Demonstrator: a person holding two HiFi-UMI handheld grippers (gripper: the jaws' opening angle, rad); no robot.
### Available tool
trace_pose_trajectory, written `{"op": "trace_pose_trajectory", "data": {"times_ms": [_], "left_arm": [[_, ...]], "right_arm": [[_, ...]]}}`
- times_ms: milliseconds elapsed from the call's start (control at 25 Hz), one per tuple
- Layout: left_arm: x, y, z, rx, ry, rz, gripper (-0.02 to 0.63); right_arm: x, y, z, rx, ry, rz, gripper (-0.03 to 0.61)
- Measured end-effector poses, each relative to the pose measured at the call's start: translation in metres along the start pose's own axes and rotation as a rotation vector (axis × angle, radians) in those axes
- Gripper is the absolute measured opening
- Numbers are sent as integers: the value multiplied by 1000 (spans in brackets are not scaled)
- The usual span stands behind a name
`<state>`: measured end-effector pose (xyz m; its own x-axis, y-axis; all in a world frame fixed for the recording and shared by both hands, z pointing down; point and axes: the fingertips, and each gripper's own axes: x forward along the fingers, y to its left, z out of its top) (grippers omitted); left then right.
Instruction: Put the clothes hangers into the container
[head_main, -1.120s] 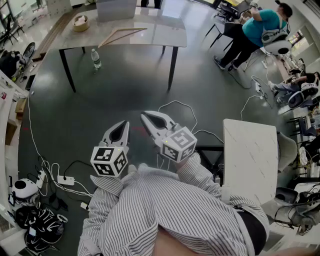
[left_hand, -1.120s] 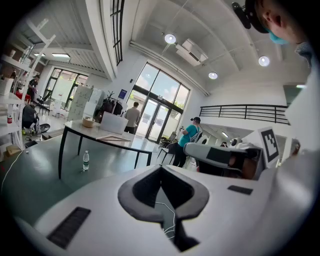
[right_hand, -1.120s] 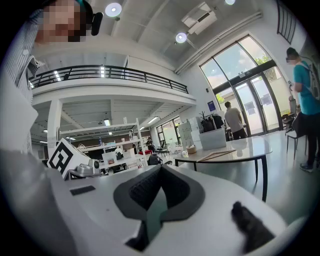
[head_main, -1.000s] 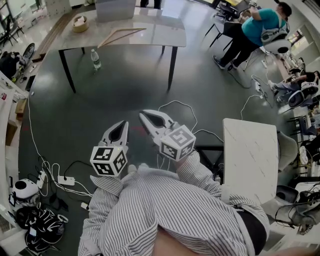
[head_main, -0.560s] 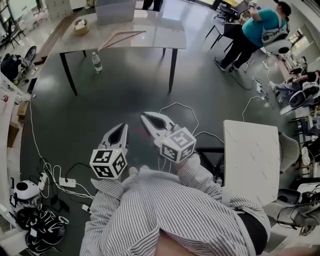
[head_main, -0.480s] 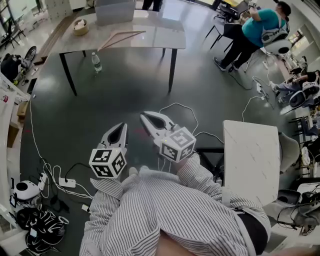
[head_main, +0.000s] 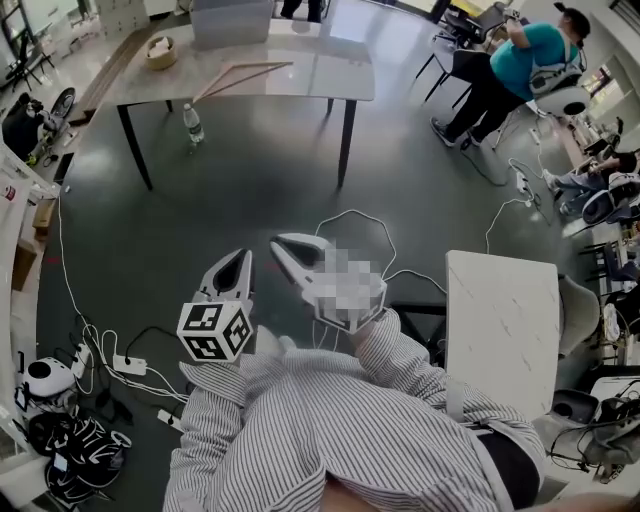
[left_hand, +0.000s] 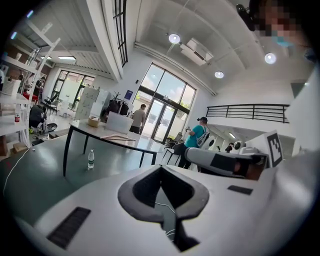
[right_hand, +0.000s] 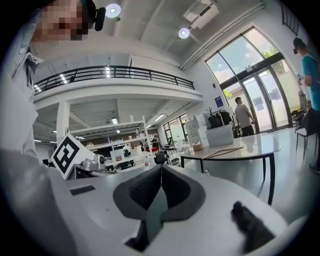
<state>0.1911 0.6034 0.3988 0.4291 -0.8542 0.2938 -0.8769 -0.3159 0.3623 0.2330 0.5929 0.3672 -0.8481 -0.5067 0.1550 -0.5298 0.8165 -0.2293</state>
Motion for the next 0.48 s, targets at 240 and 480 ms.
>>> {"op": "trace_pose_trajectory", "data": {"times_ms": [240, 480], "left_arm": [[19, 21, 5, -12, 7, 17, 11], [51, 68, 28, -21, 3, 14, 11]], "right_arm": [[20, -23, 0, -8, 10, -12, 15], [77, -51, 11, -16, 13, -17, 15]]}}
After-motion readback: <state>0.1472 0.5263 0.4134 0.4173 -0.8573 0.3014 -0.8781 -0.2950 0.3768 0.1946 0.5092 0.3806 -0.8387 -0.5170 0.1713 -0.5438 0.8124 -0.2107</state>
